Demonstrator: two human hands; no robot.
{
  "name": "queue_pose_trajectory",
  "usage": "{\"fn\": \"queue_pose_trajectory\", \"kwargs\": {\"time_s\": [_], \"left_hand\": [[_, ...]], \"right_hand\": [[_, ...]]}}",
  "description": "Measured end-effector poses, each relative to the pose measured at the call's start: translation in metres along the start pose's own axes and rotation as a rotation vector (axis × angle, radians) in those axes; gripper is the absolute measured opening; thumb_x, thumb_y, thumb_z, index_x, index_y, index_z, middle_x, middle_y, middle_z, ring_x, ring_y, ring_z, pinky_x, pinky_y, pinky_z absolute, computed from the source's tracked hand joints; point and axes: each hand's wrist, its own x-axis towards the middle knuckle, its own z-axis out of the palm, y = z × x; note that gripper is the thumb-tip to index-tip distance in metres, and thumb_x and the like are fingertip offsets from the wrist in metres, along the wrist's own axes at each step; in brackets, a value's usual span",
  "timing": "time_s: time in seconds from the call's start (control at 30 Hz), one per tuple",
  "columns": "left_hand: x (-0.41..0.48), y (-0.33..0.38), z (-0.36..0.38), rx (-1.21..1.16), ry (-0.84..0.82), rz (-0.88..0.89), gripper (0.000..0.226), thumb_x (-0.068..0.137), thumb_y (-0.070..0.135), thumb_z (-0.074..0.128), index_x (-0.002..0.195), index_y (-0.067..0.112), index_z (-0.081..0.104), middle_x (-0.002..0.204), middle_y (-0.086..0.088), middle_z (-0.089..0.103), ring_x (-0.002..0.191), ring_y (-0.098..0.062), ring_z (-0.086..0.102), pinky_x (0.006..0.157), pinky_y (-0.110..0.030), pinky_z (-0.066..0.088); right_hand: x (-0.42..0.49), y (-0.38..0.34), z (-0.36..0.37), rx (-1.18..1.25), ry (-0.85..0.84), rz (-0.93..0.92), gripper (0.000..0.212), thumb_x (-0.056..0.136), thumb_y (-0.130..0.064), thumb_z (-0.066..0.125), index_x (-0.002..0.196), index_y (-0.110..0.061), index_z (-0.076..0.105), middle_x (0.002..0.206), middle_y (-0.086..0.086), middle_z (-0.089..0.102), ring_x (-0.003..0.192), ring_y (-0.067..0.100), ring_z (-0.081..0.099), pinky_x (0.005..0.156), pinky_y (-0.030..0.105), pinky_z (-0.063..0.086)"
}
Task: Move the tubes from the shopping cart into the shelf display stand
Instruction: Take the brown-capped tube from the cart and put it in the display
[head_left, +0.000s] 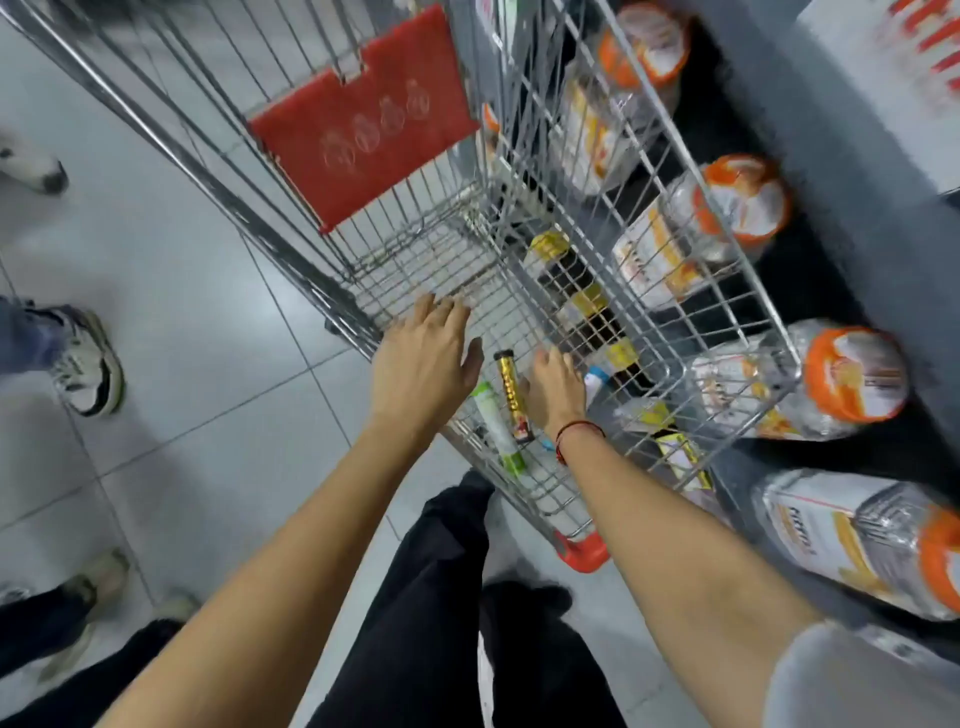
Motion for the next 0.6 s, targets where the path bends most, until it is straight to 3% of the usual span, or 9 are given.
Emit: {"fn": "queue_pose_trajectory", "kwargs": {"time_s": [0.17,0.27,0.33,0.43,0.6], "left_hand": [[0.006,-0.003,0.009,0.042,0.003,-0.032,0.035,0.093,0.034,0.044,0.112,0.007,0.056,0.116,-0.010,0.064,0.118,-0.027,0.050,0.079,-0.042,0.051],[0.004,-0.004,0.012,0.021,0.057,0.000,0.030,0.092,0.034,0.045,0.103,0.011,0.060,0.104,-0.005,0.069,0.109,-0.024,0.056,0.065,-0.037,0.050],[0.005,-0.004,0.014,0.032,0.060,0.000,0.027,0.092,0.033,0.045,0.099,0.012,0.061,0.092,-0.004,0.070,0.094,-0.026,0.061,0.055,-0.032,0.041],[0.004,-0.005,0.016,0.063,0.058,-0.011,0.025,0.092,0.033,0.044,0.093,0.014,0.061,0.078,-0.003,0.068,0.071,-0.026,0.062,0.048,-0.028,0.034],[0.004,-0.006,0.018,0.064,0.052,-0.018,0.026,0.093,0.033,0.041,0.089,0.015,0.059,0.073,0.001,0.068,0.062,-0.024,0.061,0.047,-0.028,0.036]], "right_hand": [[0.042,-0.012,0.014,0.226,-0.105,0.100,0.040,0.097,-0.025,0.045,0.126,0.002,0.044,0.130,0.023,0.047,0.114,0.036,0.052,0.091,0.043,0.046],[0.061,-0.017,0.021,0.266,-0.114,0.111,0.044,0.095,-0.026,0.052,0.126,0.003,0.045,0.126,0.024,0.053,0.114,0.036,0.055,0.089,0.041,0.048],[0.070,-0.019,0.026,0.255,-0.129,0.125,0.045,0.093,-0.027,0.056,0.125,0.003,0.045,0.122,0.024,0.058,0.112,0.036,0.058,0.087,0.041,0.050],[0.076,-0.021,0.032,0.235,-0.140,0.118,0.041,0.093,-0.027,0.057,0.120,0.002,0.049,0.119,0.022,0.062,0.108,0.033,0.061,0.079,0.034,0.049],[0.068,-0.015,0.028,0.321,-0.136,0.138,0.030,0.093,-0.023,0.056,0.109,0.002,0.056,0.111,0.021,0.064,0.100,0.033,0.063,0.075,0.033,0.048]]}}
